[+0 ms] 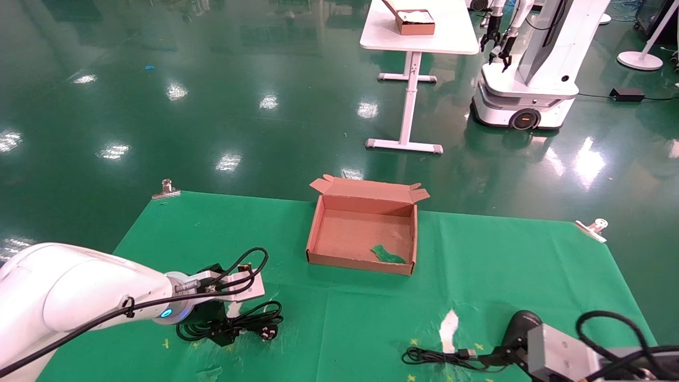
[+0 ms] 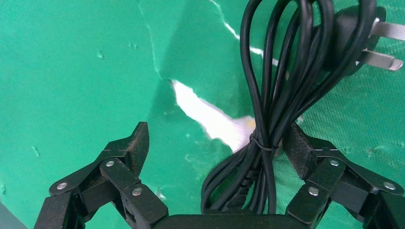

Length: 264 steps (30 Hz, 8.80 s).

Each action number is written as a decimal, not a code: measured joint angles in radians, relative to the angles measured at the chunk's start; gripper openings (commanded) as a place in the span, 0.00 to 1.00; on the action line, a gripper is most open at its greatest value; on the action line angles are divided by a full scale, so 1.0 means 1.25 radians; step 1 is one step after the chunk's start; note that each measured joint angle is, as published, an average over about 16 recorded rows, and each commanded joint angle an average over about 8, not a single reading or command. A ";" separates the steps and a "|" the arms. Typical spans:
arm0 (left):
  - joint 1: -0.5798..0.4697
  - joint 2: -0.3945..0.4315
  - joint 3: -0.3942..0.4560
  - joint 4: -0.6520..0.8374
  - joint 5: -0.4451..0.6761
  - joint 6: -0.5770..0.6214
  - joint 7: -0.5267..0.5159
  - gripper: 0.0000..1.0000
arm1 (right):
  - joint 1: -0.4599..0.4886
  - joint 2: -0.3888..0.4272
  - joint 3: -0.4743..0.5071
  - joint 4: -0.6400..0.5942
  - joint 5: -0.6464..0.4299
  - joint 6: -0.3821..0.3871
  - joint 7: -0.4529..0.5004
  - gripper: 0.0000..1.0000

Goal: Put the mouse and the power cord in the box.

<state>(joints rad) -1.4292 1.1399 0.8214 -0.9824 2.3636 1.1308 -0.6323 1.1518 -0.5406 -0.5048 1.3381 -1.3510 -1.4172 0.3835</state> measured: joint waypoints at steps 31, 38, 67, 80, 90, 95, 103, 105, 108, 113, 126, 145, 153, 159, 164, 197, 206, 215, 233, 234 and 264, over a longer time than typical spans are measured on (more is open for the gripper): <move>0.004 -0.004 0.000 -0.003 0.000 -0.006 0.004 1.00 | 0.271 -0.422 -0.217 -0.472 -0.489 0.098 -0.132 0.92; 0.004 -0.004 0.000 -0.003 0.000 -0.006 0.004 0.26 | 0.304 -0.473 -0.227 -0.582 -0.507 0.126 -0.179 0.05; 0.004 -0.004 0.000 -0.004 -0.001 -0.006 0.004 0.00 | 0.306 -0.474 -0.227 -0.587 -0.506 0.128 -0.185 0.00; 0.004 -0.004 0.000 -0.003 0.000 -0.006 0.004 0.00 | 0.305 -0.472 -0.226 -0.582 -0.505 0.129 -0.184 0.00; 0.004 -0.004 0.000 -0.003 0.000 -0.006 0.005 0.00 | 0.305 -0.472 -0.226 -0.582 -0.505 0.130 -0.184 0.00; 0.004 -0.004 0.000 -0.003 0.000 -0.006 0.005 0.00 | 0.308 -0.471 -0.226 -0.580 -0.506 0.131 -0.185 0.00; -0.016 -0.011 -0.014 -0.018 -0.028 0.008 0.010 0.00 | 0.350 -0.460 -0.224 -0.557 -0.521 0.133 -0.184 0.00; -0.026 -0.014 -0.022 -0.027 -0.047 0.016 0.013 0.00 | 0.367 -0.456 -0.223 -0.546 -0.527 0.134 -0.182 0.00; -0.046 -0.016 -0.039 -0.044 -0.082 0.028 0.016 0.00 | 0.394 -0.447 -0.221 -0.524 -0.537 0.135 -0.176 0.00; -0.080 -0.008 -0.069 -0.076 -0.148 0.041 0.021 0.00 | 0.439 -0.430 -0.217 -0.475 -0.556 0.133 -0.156 0.00; -0.085 0.130 -0.020 -0.073 -0.103 -0.138 -0.011 0.00 | 0.520 -0.372 -0.204 -0.296 -0.603 0.096 -0.056 0.00; -0.124 0.194 0.380 0.016 0.101 -0.531 -0.258 1.00 | 0.546 -0.317 -0.202 -0.114 -0.646 0.020 0.061 0.00; -0.148 0.194 0.451 0.017 0.149 -0.540 -0.368 1.00 | 0.535 -0.314 -0.201 -0.092 -0.641 0.019 0.073 0.00; -0.167 0.192 0.470 0.025 0.180 -0.530 -0.457 1.00 | 0.532 -0.318 -0.201 -0.092 -0.635 0.020 0.070 0.00; -0.184 0.183 0.462 0.047 0.199 -0.511 -0.542 1.00 | 0.531 -0.328 -0.203 -0.099 -0.629 0.020 0.062 0.00; -0.210 -0.068 0.394 -0.056 0.238 -0.418 -0.715 1.00 | 0.584 -0.645 -0.244 -0.619 -0.481 0.299 -0.401 0.00; -0.209 -0.068 0.393 -0.057 0.241 -0.416 -0.717 1.00 | 0.517 -0.666 -0.328 -0.649 -0.376 0.471 -0.461 0.00; -0.209 -0.069 0.393 -0.058 0.241 -0.416 -0.717 1.00 | 0.469 -0.663 -0.427 -0.695 -0.316 0.566 -0.444 0.29; -0.209 -0.069 0.392 -0.058 0.242 -0.416 -0.718 1.00 | 0.457 -0.662 -0.463 -0.738 -0.306 0.599 -0.429 1.00; -0.209 -0.069 0.392 -0.058 0.242 -0.416 -0.718 1.00 | 0.457 -0.662 -0.462 -0.737 -0.307 0.598 -0.429 1.00; -0.209 -0.068 0.393 -0.058 0.241 -0.416 -0.717 1.00 | 0.339 -0.521 -0.308 -0.570 -0.122 0.438 -0.367 1.00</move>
<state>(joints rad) -1.6902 1.0543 1.3120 -1.0548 2.6654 0.6110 -1.5287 1.5754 -1.1918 -0.8893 0.6254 -1.5034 -0.8702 -0.0751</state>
